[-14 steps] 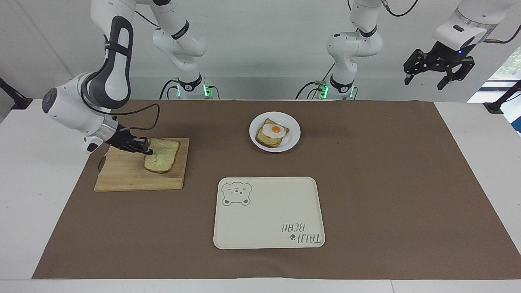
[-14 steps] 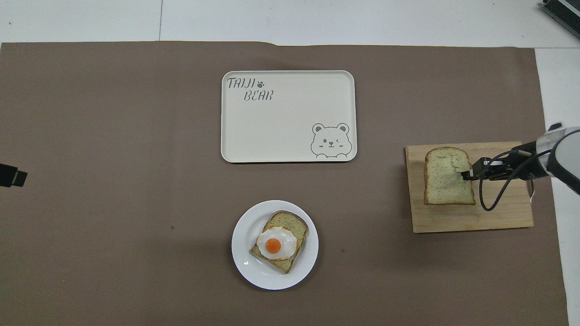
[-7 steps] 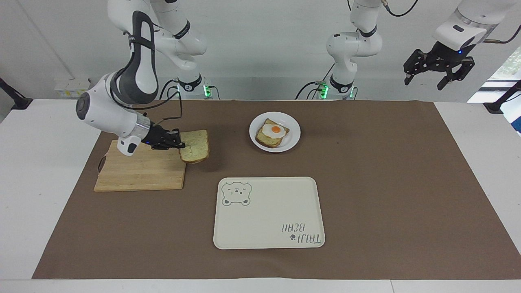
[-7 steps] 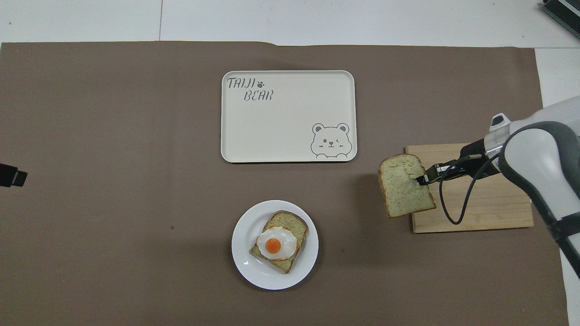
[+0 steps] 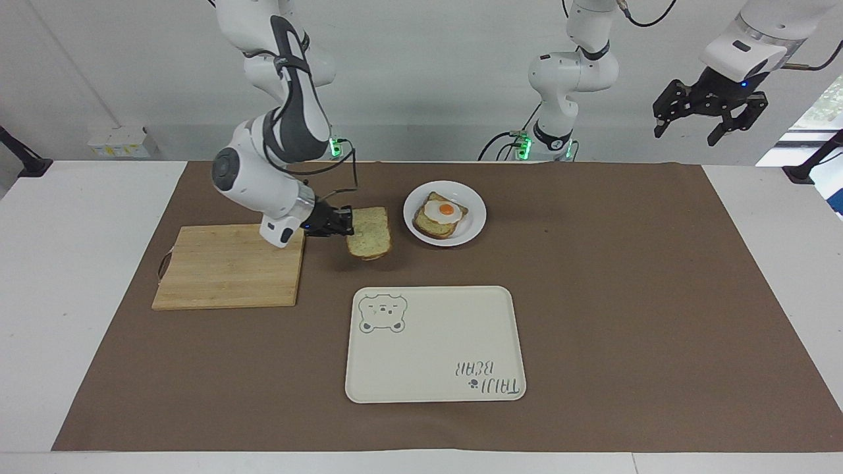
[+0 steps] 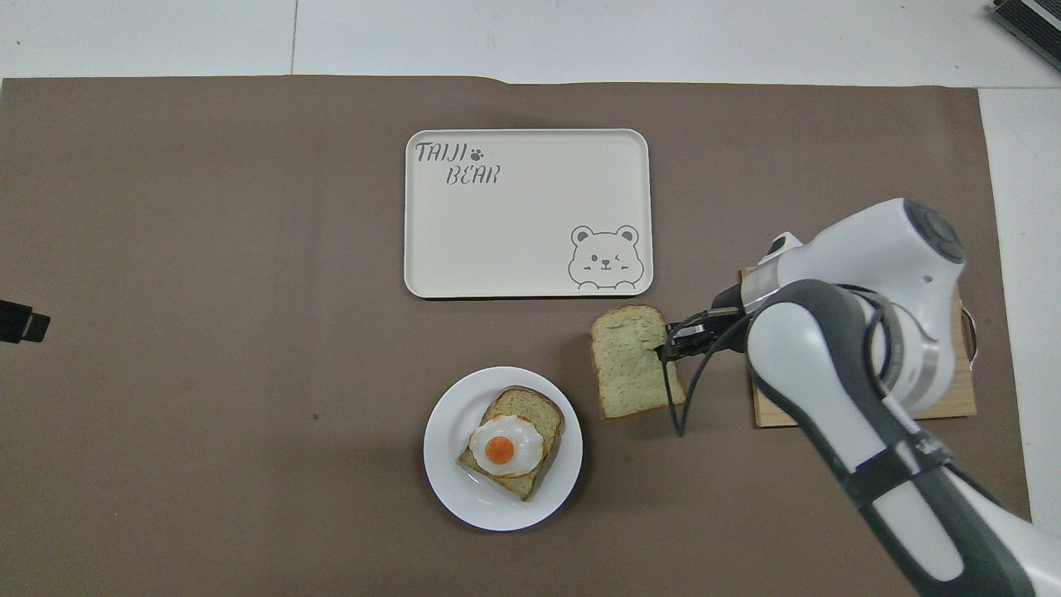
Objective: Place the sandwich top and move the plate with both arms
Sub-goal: 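Carry the bread with the right gripper onto the egg on the plate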
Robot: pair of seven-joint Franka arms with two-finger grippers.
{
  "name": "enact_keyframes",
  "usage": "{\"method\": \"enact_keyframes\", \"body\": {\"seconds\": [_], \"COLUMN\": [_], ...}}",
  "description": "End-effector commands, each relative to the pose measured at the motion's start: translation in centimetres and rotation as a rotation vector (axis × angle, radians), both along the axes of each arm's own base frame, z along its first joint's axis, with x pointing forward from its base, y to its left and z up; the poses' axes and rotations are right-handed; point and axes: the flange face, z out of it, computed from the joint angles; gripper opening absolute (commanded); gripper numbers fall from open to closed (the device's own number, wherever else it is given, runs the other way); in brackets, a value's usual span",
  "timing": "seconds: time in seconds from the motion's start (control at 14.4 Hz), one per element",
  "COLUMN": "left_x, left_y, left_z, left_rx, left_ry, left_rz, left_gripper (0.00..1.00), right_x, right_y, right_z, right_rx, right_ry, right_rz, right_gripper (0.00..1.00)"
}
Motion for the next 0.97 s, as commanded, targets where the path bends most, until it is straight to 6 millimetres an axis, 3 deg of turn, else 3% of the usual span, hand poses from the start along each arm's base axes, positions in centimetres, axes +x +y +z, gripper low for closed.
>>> {"method": "enact_keyframes", "body": {"seconds": [0.0, 0.21, 0.35, 0.76, 0.9], "left_x": [-0.7, -0.8, -0.8, -0.8, -0.8], "left_y": [0.2, 0.2, 0.2, 0.1, 0.2], "left_z": [0.0, 0.0, 0.0, 0.1, 0.0], "left_rx": [0.015, 0.015, 0.015, 0.014, 0.014], "left_ry": [0.005, 0.006, 0.008, 0.006, 0.009], "left_rz": [0.003, 0.003, 0.003, 0.005, 0.006], "left_gripper": [1.00, 1.00, 1.00, 1.00, 1.00], "right_x": [-2.3, -4.0, -5.0, -9.9, -10.8], "right_y": [6.0, 10.6, 12.5, 14.9, 14.9], "right_z": [1.0, 0.0, 0.3, -0.6, -1.0], "right_rx": [-0.034, -0.062, -0.075, -0.116, -0.133], "right_ry": [-0.003, 0.029, 0.047, 0.074, 0.099], "right_rz": [-0.149, -0.192, -0.241, -0.331, -0.403], "right_gripper": [0.00, 0.00, 0.00, 0.00, 0.00]}}
